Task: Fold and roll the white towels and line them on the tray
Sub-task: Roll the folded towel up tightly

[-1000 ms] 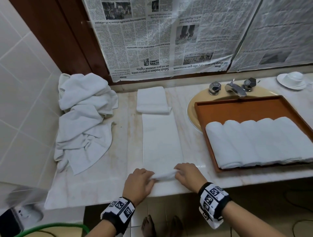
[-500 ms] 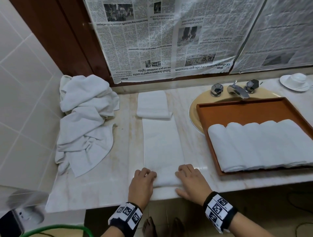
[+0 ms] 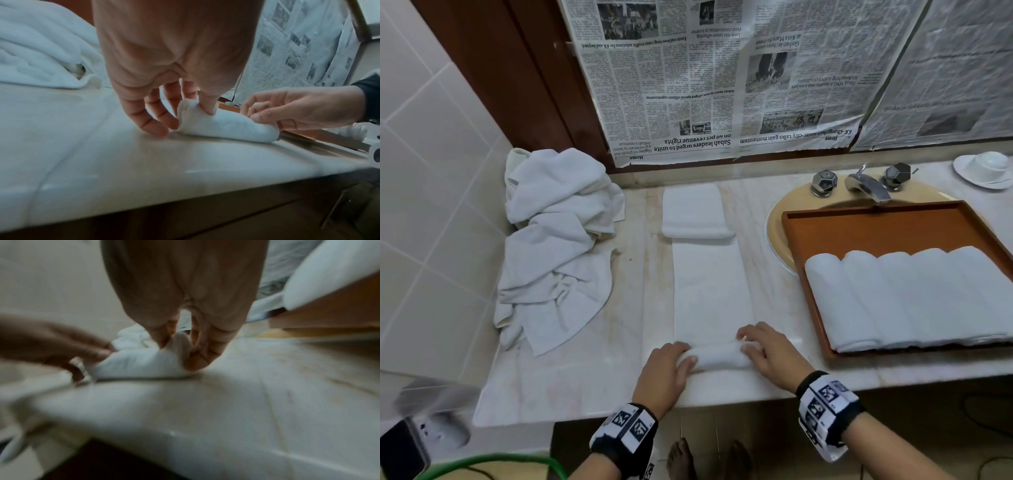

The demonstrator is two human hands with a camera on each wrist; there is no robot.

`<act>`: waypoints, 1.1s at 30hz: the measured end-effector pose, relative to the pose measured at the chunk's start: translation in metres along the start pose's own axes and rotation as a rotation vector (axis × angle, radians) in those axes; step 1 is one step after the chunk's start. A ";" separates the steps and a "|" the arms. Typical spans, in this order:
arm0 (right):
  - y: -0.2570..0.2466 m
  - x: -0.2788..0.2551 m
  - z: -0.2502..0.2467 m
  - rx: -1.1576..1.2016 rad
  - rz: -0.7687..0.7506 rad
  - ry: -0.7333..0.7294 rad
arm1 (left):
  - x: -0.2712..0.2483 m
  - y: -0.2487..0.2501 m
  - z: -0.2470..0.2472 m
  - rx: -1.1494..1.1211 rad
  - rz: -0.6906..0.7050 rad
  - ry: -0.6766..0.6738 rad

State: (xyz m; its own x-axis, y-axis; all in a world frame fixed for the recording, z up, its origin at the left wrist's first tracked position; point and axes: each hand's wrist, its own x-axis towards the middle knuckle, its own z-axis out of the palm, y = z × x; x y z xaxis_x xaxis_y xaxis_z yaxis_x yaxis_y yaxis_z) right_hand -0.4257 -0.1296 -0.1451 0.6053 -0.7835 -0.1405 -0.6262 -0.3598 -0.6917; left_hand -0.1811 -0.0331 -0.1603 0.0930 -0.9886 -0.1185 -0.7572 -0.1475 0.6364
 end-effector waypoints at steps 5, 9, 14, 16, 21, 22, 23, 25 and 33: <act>-0.011 0.000 0.020 -0.396 -0.069 0.093 | 0.011 0.011 0.000 -0.098 -0.143 0.054; -0.017 -0.005 0.021 -0.519 -0.106 0.106 | 0.011 0.011 -0.002 0.011 -0.205 0.036; -0.019 -0.001 0.024 -0.420 -0.083 0.104 | 0.006 0.008 0.006 0.177 0.101 0.117; -0.021 0.002 0.021 -0.370 -0.019 0.075 | 0.002 0.005 0.010 0.205 0.189 0.082; -0.023 0.010 0.004 -0.165 0.108 -0.079 | -0.004 -0.009 0.013 0.192 0.221 0.053; -0.023 0.011 0.002 -0.104 0.118 -0.083 | -0.002 -0.010 0.010 0.161 0.196 0.035; -0.022 0.012 0.000 -0.041 0.134 -0.083 | 0.000 -0.009 0.007 0.110 0.146 0.015; -0.019 0.012 0.000 0.032 0.183 -0.053 | 0.005 -0.008 0.000 -0.023 0.024 0.005; -0.016 -0.001 0.023 -0.277 -0.062 0.156 | 0.007 0.001 -0.004 -0.040 -0.199 0.025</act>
State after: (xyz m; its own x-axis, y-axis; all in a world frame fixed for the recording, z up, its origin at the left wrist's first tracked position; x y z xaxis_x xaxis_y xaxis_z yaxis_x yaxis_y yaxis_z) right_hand -0.4052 -0.1114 -0.1499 0.5770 -0.8165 0.0206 -0.7135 -0.5162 -0.4738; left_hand -0.1785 -0.0402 -0.1570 0.2547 -0.9401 -0.2265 -0.6961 -0.3409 0.6319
